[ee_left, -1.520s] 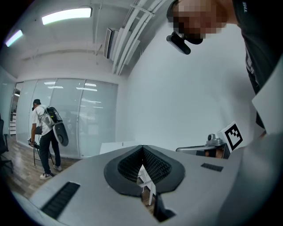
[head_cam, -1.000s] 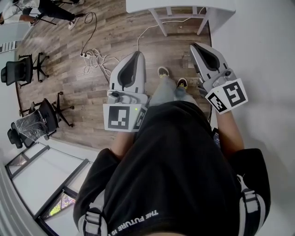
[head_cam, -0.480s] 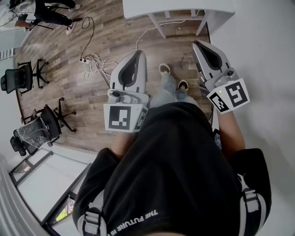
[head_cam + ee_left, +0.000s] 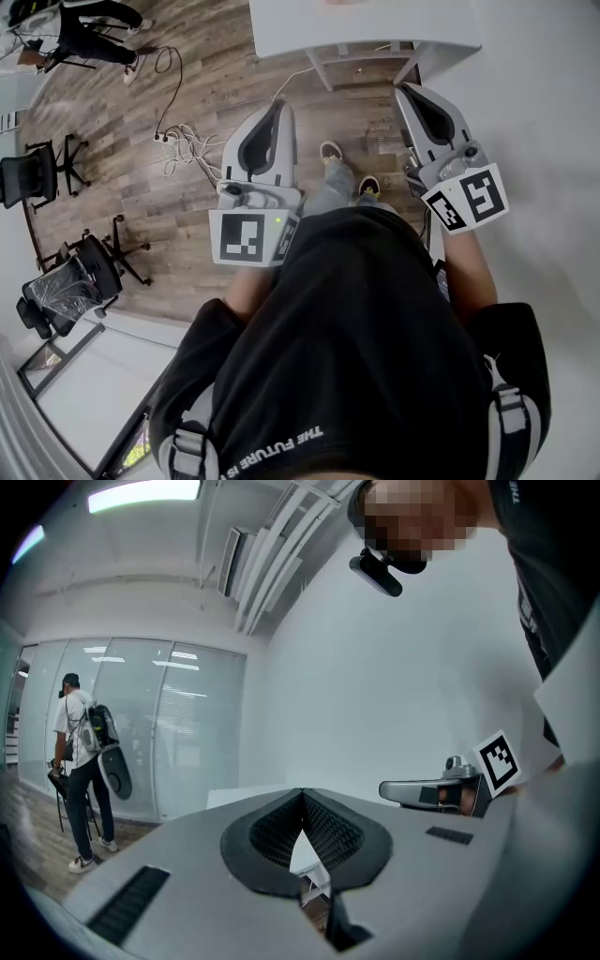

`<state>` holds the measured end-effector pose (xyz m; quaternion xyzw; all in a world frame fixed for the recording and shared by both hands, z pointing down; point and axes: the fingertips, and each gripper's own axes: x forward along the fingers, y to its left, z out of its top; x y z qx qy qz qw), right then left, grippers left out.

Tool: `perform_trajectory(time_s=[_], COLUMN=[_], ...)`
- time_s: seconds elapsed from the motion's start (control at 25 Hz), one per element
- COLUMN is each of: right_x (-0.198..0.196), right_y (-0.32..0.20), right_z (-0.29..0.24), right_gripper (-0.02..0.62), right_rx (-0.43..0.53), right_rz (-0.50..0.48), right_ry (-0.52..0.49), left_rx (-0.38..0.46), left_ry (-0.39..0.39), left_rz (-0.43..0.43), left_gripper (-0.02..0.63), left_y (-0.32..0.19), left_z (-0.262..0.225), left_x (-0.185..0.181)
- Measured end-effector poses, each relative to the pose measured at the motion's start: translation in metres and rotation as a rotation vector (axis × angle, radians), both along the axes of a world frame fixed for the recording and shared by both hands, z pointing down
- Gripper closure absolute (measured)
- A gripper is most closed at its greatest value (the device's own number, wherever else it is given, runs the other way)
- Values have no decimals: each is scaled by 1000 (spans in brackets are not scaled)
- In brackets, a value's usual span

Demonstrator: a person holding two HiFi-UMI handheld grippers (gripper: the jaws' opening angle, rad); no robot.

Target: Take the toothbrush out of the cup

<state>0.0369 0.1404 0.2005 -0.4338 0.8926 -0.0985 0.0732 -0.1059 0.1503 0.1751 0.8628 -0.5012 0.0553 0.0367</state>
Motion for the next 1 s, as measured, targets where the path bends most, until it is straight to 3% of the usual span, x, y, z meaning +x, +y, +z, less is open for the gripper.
perform_trajectory(time_s=[0.44, 1.0], right_x=[-47, -88], right_y=[-70, -117], right_z=[-12, -14], right_gripper=[577, 577], right_rx=[7, 10], right_rz=[3, 26], right_ry=[58, 90], left_rx=[33, 53], left_ry=[27, 66], left_rz=[-11, 20], left_gripper=[586, 586], left_y=[-74, -118], left_z=[-6, 1], left_x=[-49, -85])
